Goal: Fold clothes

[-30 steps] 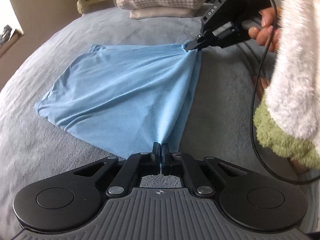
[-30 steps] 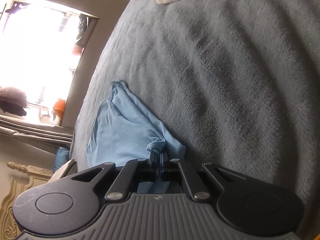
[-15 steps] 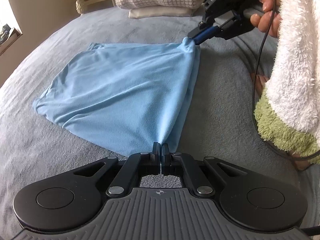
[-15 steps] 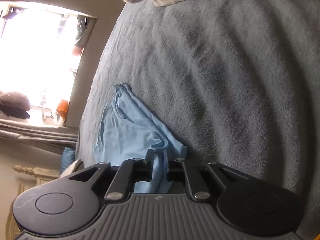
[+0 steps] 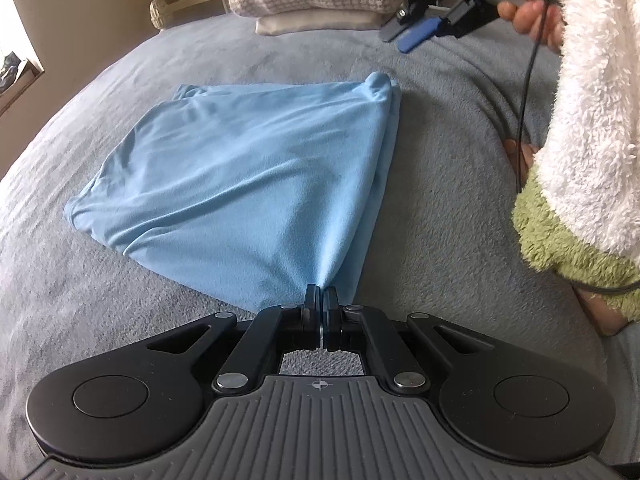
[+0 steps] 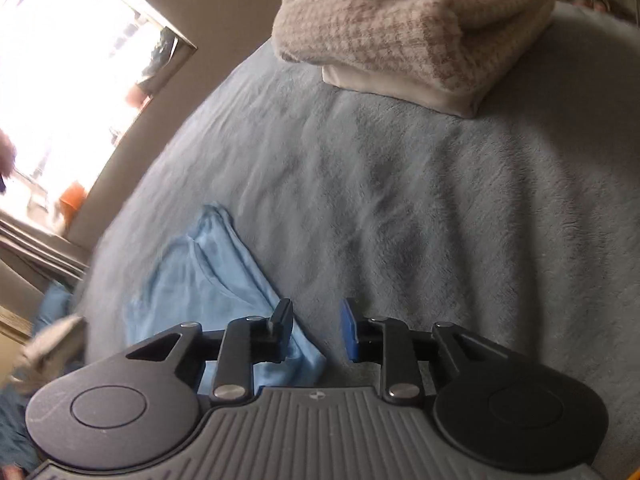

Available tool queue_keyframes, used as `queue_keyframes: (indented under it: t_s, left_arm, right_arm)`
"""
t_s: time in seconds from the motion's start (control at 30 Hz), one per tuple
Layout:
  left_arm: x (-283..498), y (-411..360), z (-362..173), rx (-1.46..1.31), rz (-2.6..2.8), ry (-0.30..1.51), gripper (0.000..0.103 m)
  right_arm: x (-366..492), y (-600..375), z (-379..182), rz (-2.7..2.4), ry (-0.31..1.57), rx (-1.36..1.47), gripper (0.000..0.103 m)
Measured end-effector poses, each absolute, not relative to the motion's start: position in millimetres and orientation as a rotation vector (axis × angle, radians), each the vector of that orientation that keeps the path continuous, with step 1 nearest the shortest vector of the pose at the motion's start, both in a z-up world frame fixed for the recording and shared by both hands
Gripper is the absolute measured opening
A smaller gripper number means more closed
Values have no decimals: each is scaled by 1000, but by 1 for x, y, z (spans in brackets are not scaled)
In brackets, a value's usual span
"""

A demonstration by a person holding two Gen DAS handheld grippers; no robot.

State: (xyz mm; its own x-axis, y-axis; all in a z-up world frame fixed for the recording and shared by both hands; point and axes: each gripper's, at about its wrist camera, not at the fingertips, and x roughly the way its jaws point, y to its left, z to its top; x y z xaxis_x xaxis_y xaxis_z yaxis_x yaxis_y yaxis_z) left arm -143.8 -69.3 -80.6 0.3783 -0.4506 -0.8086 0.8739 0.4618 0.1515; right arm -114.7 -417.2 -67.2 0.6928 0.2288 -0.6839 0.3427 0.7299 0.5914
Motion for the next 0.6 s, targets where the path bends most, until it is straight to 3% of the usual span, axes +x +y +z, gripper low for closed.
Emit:
queue_keyframes:
  t_s: [0.3,0.4,0.6]
  left_arm:
    - [-145,-71,-84,649,-916,784,0]
    - [-143,-71,-86,652,-917,785,0]
    - [-142,-70,-87,644,-925,785,0]
  right_arm:
    - [-84,-398,-84,31,928,704,30]
    - [-87,-398,-89,-18,926,664,7]
    - [-108,-424,-75,-27,865,746,7]
